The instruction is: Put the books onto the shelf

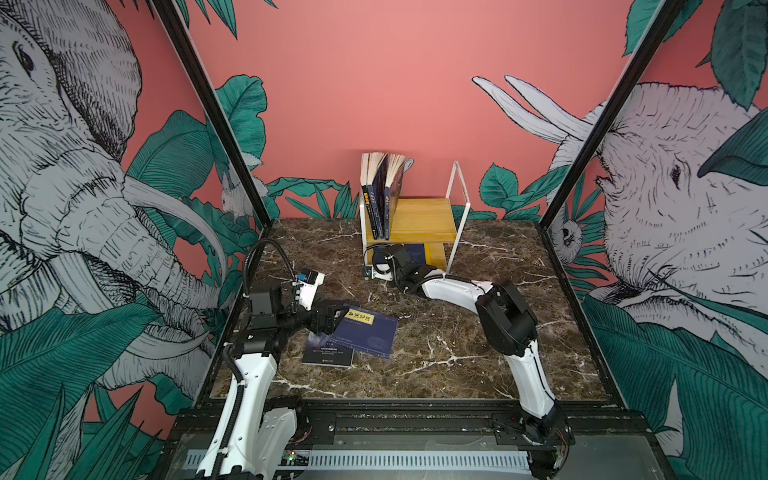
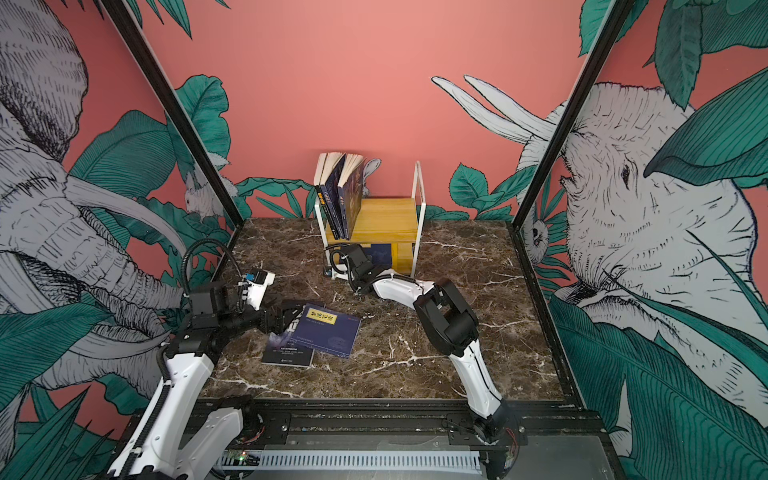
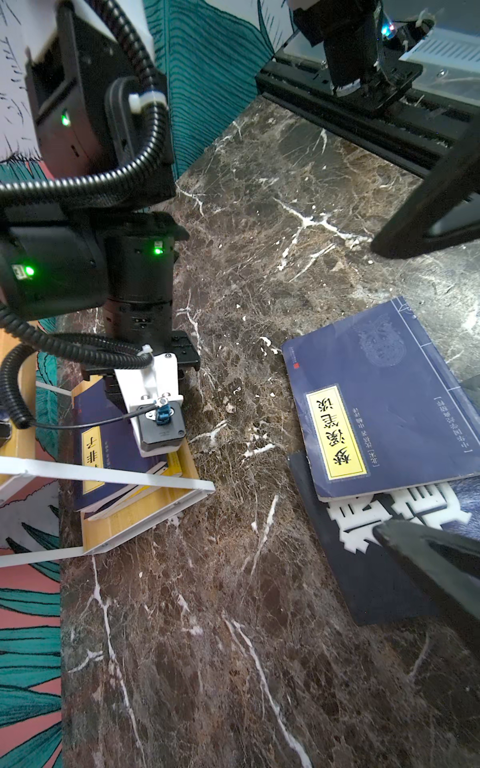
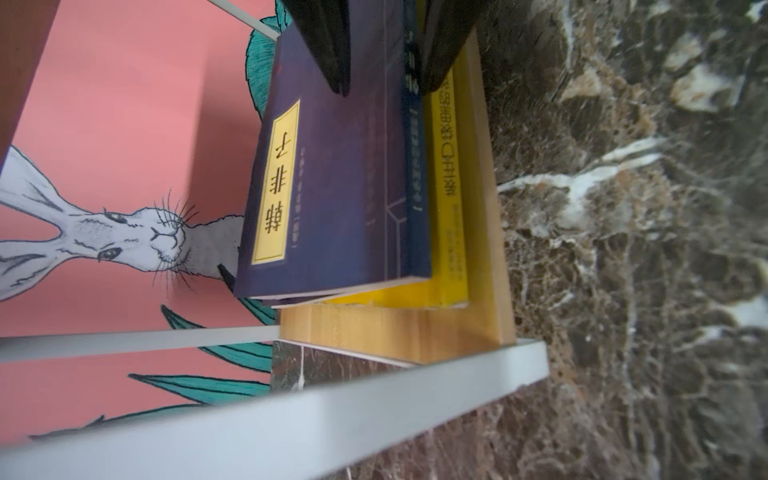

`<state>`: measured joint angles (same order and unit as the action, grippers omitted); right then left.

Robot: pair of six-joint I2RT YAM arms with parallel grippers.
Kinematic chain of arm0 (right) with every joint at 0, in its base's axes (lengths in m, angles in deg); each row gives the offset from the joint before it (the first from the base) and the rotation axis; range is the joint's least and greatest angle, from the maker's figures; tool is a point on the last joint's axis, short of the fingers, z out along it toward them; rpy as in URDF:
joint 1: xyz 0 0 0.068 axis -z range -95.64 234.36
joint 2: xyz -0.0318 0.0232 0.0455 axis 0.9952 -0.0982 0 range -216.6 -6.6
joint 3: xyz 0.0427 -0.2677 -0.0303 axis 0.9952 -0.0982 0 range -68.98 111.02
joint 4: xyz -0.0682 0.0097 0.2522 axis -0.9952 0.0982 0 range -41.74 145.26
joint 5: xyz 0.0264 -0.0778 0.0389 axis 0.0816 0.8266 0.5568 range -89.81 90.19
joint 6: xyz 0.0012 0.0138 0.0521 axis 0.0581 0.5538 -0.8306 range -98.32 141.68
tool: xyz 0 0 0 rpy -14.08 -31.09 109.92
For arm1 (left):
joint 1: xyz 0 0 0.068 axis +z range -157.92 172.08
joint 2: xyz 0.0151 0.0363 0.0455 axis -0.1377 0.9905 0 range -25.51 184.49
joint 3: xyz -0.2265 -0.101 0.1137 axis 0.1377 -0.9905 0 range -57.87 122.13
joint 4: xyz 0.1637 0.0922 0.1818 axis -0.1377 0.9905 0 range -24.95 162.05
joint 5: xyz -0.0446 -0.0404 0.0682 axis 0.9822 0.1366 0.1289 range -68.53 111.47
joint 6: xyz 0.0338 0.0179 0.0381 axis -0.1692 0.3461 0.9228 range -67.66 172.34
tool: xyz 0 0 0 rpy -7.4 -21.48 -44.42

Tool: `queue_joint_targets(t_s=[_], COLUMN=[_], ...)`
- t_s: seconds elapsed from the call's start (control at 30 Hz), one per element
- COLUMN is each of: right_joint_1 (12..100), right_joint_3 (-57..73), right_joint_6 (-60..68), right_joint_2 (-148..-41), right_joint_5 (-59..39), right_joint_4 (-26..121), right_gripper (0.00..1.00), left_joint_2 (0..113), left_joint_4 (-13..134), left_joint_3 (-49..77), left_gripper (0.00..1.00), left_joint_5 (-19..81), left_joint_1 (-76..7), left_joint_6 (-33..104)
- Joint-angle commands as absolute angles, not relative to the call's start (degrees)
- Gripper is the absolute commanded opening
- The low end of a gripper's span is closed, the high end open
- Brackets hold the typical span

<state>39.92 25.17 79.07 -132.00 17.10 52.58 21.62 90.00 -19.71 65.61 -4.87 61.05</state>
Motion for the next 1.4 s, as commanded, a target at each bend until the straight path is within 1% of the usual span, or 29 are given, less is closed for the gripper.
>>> queue_joint_targets(t_s=[0.0,0.07,0.13,0.2,0.33,0.4,0.57,0.63,0.7,0.9,1.1,1.3,1.37], right_joint_1=[40.2,40.1,40.2,40.4,41.1,41.8,43.7,44.0,44.3,45.0,45.4,46.0,46.0], right_joint_3=[25.8,25.9,26.3,26.0,25.2,24.1,22.6,22.7,23.3,26.1,28.0,29.7,29.9], right_joint_6=[80.3,79.9,78.9,78.1,77.7,77.8,77.1,76.9,76.3,75.4,75.6,75.8,76.1], right_joint_2=[-130.0,-129.0,-127.7,-126.2,-123.8,-122.7,-121.6,-122.0,-122.5,-125.0,-127.9,-129.8,-130.1], right_joint_5=[14.2,13.4,12.2,11.6,12.0,11.5,10.5,9.2,8.3,4.9,5.2,6.4,6.2], right_joint_4=[56.9,59.5,62.0,63.6,67.2,67.3,66.7,66.7,67.0,69.3,69.1,67.8,67.7], right_gripper=[0.43,0.49,0.52,0.54,0.54,0.53,0.47,0.44,0.42,0.39,0.38,0.31,0.30], left_joint_2=[21.3,21.6,21.8,21.7,21.9,22.1,22.4,22.6,22.5,22.6,22.6,22.6,22.8], left_joint_4=[89.9,90.0,89.9,89.5,90.2,90.0,89.8,89.9,89.5,89.9,90.0,89.8,90.0], left_joint_3=[-20.7,-20.5,-20.4,-20.6,-20.3,-20.3,-20.3,-20.2,-20.3,-20.2,-20.3,-20.6,-20.3], left_gripper=[0.99,0.99,0.99,0.99,0.99,0.99,0.99,0.99,0.99,0.99,0.99,0.99,0.99], left_joint_5=[66.8,66.7,66.6,66.8,66.4,66.4,66.7,66.3,66.5,66.2,66.2,66.6,66.3], left_joint_1=[-5.0,-5.0,-5.0,-5.0,-5.0,-4.9,-5.0,-5.0,-5.0,-4.9,-4.9,-4.9,-4.8], left_joint_6=[62.4,62.5,62.4,62.2,62.6,62.5,62.2,62.4,62.2,62.5,62.6,62.3,62.6])
